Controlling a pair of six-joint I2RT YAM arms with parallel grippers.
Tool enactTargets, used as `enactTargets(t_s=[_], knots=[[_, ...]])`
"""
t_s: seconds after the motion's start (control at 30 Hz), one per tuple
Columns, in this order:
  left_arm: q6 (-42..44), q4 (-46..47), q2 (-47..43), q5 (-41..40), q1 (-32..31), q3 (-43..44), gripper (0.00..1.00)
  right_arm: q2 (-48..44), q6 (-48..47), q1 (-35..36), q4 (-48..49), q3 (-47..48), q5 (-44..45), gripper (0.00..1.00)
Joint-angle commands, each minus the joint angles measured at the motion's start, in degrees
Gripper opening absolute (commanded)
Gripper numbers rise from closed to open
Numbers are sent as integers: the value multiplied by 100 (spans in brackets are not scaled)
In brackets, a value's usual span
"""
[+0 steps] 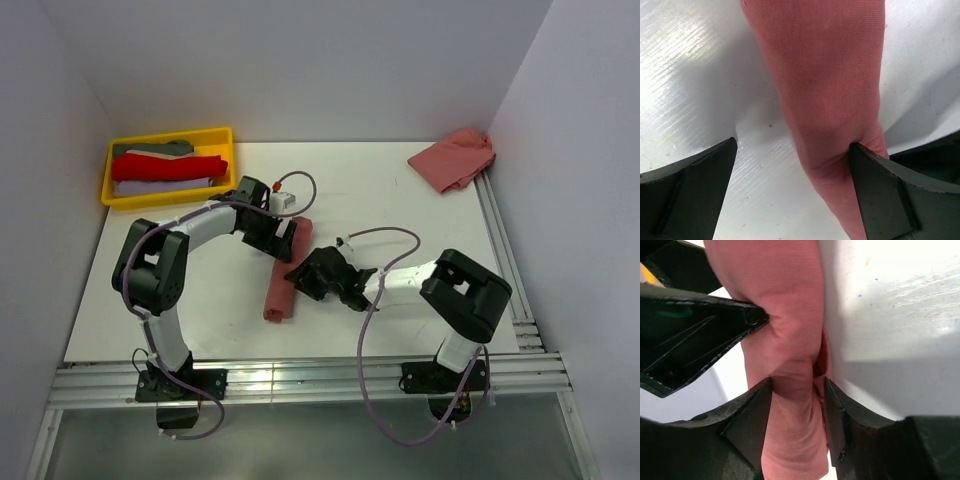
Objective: Roll the t-shirts
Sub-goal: Place the rolled tshirt into the container
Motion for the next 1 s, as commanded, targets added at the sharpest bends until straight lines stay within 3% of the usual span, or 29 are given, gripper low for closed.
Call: enactTargets(t_s=[0.0,0.13,0.3,0.43,0.63,0.97], knots=[[97,71,229,-658,-44,-76,99,-247,-462,227,-1974,647,891,54],[106,54,238,-666,-71,-58,99,-116,-550,394,-2462,1043,1094,59],[106,28,264,-614,-79,-41,99,140,-525,429,-2523,1237,1051,56],[115,-16,273,-465,-79,3,99,333,-428,438,-2796,1351,1103,35],[123,-113,238,-149,-71,91,99,404,-322,429,-3015,1342,1103,18],[229,-324,299,650,-44,240,99,518,-278,412,-3086,1298,1007,13]])
